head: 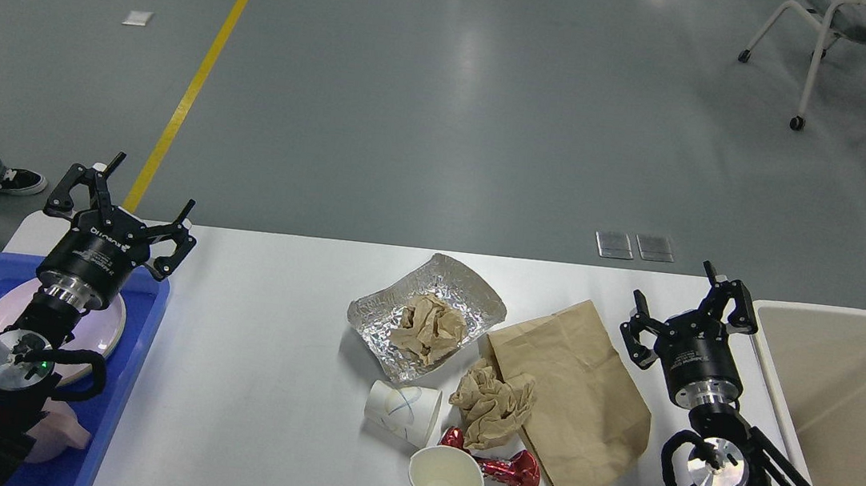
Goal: Tidy desktop
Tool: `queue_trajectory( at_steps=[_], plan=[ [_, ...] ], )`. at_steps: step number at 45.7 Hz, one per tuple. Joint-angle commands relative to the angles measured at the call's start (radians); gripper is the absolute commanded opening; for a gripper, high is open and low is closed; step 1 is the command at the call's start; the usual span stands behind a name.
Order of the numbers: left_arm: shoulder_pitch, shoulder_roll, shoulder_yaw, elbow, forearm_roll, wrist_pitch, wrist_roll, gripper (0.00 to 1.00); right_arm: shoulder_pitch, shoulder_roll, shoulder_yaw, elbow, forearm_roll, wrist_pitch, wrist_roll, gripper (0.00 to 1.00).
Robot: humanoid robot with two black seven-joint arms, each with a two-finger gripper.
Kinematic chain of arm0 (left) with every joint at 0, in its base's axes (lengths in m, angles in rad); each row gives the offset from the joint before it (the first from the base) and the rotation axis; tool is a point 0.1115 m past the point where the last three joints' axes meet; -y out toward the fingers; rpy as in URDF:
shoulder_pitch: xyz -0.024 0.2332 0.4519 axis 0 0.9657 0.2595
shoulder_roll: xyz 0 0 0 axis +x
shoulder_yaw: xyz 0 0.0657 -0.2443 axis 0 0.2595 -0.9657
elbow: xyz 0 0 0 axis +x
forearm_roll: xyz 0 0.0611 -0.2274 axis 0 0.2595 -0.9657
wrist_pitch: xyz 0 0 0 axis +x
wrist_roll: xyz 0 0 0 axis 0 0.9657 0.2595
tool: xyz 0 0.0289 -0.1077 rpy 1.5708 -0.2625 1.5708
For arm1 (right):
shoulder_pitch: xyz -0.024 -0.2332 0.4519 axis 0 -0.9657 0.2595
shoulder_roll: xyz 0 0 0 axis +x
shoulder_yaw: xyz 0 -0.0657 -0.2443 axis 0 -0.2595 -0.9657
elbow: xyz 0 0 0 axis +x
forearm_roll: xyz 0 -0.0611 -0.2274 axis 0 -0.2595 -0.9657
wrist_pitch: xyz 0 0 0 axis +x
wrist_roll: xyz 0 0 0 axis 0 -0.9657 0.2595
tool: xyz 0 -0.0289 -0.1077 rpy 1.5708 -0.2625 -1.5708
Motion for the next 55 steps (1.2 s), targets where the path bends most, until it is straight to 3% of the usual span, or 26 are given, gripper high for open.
queue_trajectory(
  at_steps=[1, 8, 15, 28, 41, 55],
  plan=[
    [0.009, -0.004, -0.016, -0.008, 0.005, -0.003, 0.029, 0.96, 0.0, 0.0, 0.0, 0.0, 0.0, 0.0, 0.0, 1.0],
    [0.145, -0.016, -0.061, -0.149, 0.036, 0.027, 0.041, 0.96, 0.0, 0.0, 0.0, 0.0, 0.0, 0.0, 0.0, 1.0],
    [0.17, -0.088, -0.151, -0.143, 0.1, 0.032, 0.014, 0.96, 0.0, 0.0, 0.0, 0.0, 0.0, 0.0, 0.0, 1.0],
    [0.174, -0.11, -0.148, -0.12, 0.154, 0.02, 0.01, 0.96, 0.0, 0.0, 0.0, 0.0, -0.002, 0.0, 0.0, 1.0],
    [0.2, -0.139, -0.15, -0.12, 0.22, -0.042, -0.059, 0.96, 0.0, 0.0, 0.0, 0.0, 0.0, 0.0, 0.0, 1.0],
    [0.194, -0.138, -0.16, -0.105, 0.215, -0.043, -0.06, 0.96, 0.0, 0.0, 0.0, 0.0, 0.0, 0.0, 0.0, 1.0]
  ],
)
